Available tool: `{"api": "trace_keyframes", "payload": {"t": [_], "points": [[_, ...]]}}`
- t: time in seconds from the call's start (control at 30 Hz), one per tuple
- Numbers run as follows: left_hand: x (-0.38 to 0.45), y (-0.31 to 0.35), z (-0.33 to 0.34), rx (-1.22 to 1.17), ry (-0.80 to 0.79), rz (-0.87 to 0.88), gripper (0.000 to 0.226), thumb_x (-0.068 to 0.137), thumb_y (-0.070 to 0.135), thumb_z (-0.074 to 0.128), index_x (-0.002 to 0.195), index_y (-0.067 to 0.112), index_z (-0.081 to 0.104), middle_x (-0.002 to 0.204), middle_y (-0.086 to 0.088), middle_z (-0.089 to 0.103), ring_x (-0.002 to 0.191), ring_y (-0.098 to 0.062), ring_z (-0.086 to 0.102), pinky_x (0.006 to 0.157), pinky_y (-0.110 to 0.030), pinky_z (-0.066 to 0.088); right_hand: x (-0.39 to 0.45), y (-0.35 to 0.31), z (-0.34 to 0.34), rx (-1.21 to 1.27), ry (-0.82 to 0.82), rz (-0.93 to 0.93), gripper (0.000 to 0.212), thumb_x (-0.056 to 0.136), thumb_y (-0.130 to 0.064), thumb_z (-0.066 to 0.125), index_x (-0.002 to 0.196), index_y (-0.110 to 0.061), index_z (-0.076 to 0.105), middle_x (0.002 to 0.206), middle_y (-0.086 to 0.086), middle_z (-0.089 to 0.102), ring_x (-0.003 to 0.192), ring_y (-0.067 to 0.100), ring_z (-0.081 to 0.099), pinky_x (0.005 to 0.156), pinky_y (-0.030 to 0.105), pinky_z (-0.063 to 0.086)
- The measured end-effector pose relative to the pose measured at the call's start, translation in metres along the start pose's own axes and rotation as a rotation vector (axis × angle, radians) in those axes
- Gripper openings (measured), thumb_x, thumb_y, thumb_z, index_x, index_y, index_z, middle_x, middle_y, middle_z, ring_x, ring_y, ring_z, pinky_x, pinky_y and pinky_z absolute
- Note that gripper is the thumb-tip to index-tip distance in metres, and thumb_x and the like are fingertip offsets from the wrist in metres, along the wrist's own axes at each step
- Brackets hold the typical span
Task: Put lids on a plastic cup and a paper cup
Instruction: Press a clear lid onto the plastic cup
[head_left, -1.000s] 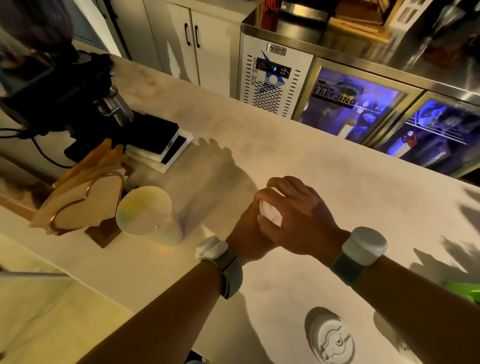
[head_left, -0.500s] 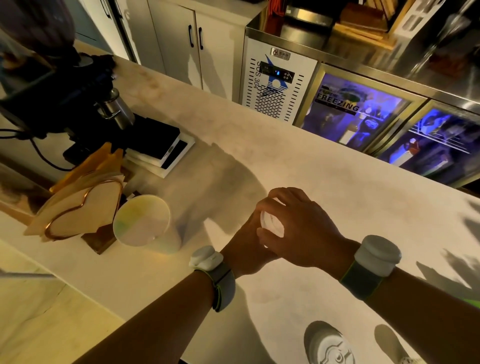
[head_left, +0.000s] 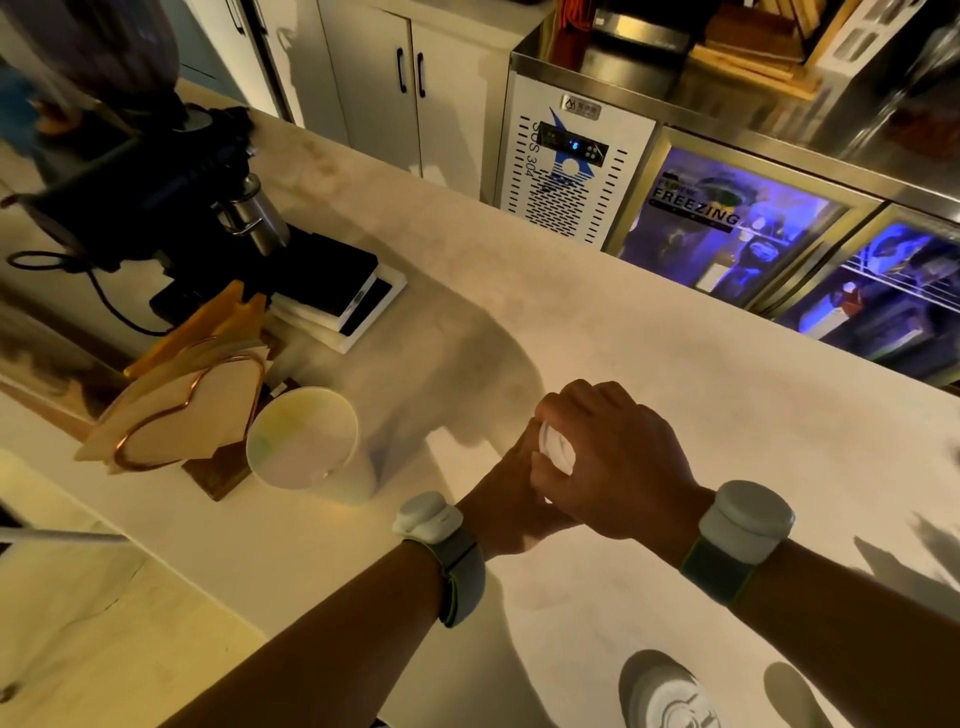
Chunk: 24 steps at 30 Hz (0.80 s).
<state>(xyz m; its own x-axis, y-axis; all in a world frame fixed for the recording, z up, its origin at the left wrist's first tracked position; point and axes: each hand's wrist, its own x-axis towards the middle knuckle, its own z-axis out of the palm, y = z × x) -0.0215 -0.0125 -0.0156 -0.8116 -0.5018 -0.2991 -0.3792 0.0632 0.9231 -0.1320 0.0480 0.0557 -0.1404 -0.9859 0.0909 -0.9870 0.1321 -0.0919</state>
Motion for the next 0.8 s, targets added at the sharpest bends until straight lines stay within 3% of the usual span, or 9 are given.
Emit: {"api": "trace_keyframes", "payload": {"t": [0.07, 0.13, 0.23, 0.3, 0.37, 0.47, 0.6, 0.7, 0.8], "points": [[-0.002, 0.0, 0.004, -0.079, 0.063, 0.043, 0.073, 0.064, 0.058, 0.073, 0.126, 0.034, 0.043, 0.124, -0.006, 0.058, 0.117, -0.027, 0.054, 0.097, -0.049, 0.047, -0.002, 0.0, -0.001, 0.019, -0.011, 0.025, 0.046, 0.078, -0.059, 0.045, 0.113, -0.028, 0.052, 0.106, -0.007, 0.063, 0.093, 0.017, 0.057, 0.064, 0.024, 0.04], [-0.002, 0.002, 0.005, 0.02, 0.115, 0.087, 0.083, 0.062, 0.064, 0.072, 0.132, 0.038, 0.034, 0.134, 0.005, 0.052, 0.122, -0.014, 0.047, 0.104, -0.037, 0.04, 0.0, 0.003, -0.003, 0.151, -0.022, 0.063, 0.055, 0.079, -0.064, 0.045, 0.125, -0.035, 0.049, 0.12, -0.014, 0.06, 0.106, 0.011, 0.054, 0.076, 0.023, 0.045], [-0.007, 0.01, -0.001, 0.104, 0.206, 0.114, 0.087, 0.057, 0.057, 0.08, 0.13, 0.039, 0.036, 0.133, 0.013, 0.051, 0.117, -0.007, 0.047, 0.101, -0.031, 0.04, 0.003, 0.014, -0.015, 0.84, -0.067, 0.228, 0.048, 0.082, -0.06, 0.051, 0.129, -0.05, 0.045, 0.13, -0.03, 0.049, 0.117, -0.006, 0.046, 0.093, 0.019, 0.038], [-0.008, 0.016, -0.007, 0.085, 0.208, 0.128, 0.088, 0.058, 0.045, 0.086, 0.133, 0.029, 0.042, 0.13, 0.006, 0.056, 0.116, -0.013, 0.051, 0.102, -0.039, 0.042, 0.004, 0.031, -0.02, 1.365, 0.062, 0.368, 0.032, 0.094, -0.036, 0.049, 0.124, -0.047, 0.054, 0.135, -0.019, 0.053, 0.125, 0.002, 0.047, 0.104, 0.032, 0.037], [-0.009, 0.028, -0.015, 0.076, 0.235, 0.14, 0.082, 0.063, 0.041, 0.085, 0.132, 0.028, 0.042, 0.13, 0.006, 0.056, 0.112, -0.007, 0.05, 0.102, -0.03, 0.041, 0.0, 0.05, -0.024, 1.579, 0.168, 0.488, 0.033, 0.098, -0.025, 0.04, 0.12, -0.04, 0.059, 0.133, -0.01, 0.058, 0.124, 0.014, 0.052, 0.107, 0.042, 0.036], [-0.009, 0.055, -0.035, 0.067, 0.295, 0.18, 0.073, 0.063, 0.039, 0.085, 0.12, 0.046, 0.041, 0.113, 0.024, 0.056, 0.096, 0.018, 0.049, 0.084, -0.001, 0.037, -0.005, 0.059, -0.022, 1.636, 0.125, 0.49, 0.039, 0.095, -0.006, 0.041, 0.122, -0.027, 0.059, 0.122, -0.003, 0.066, 0.118, 0.025, 0.058, 0.099, 0.046, 0.046], [-0.008, 0.096, -0.082, 0.087, 0.322, 0.216, 0.068, 0.052, 0.044, 0.088, 0.112, 0.046, 0.055, 0.106, 0.009, 0.068, 0.097, -0.009, 0.063, 0.089, -0.035, 0.053, 0.019, 0.033, -0.024, 1.48, -0.089, 0.237, 0.066, 0.077, 0.022, 0.054, 0.128, -0.02, 0.053, 0.117, -0.004, 0.069, 0.115, 0.018, 0.059, 0.089, 0.033, 0.053], [0.0, 0.117, -0.12, 0.05, 0.26, 0.225, 0.068, 0.056, 0.026, 0.091, 0.116, 0.022, 0.06, 0.108, 0.002, 0.069, 0.102, -0.014, 0.063, 0.093, -0.039, 0.049, 0.055, 0.014, -0.026, 1.318, -0.095, 0.168, 0.081, 0.069, -0.004, 0.079, 0.138, -0.021, 0.042, 0.132, -0.005, 0.059, 0.122, 0.01, 0.053, 0.096, 0.031, 0.047], [0.008, 0.127, -0.16, 0.117, 0.188, 0.165, 0.074, 0.062, 0.022, 0.088, 0.127, 0.015, 0.054, 0.12, -0.006, 0.065, 0.113, -0.023, 0.058, 0.102, -0.047, 0.043, 0.095, 0.003, -0.024, 1.11, -0.026, 0.185, 0.09, 0.062, -0.031, 0.086, 0.139, -0.031, 0.039, 0.125, -0.02, 0.056, 0.11, -0.003, 0.055, 0.083, 0.014, 0.044]]}}
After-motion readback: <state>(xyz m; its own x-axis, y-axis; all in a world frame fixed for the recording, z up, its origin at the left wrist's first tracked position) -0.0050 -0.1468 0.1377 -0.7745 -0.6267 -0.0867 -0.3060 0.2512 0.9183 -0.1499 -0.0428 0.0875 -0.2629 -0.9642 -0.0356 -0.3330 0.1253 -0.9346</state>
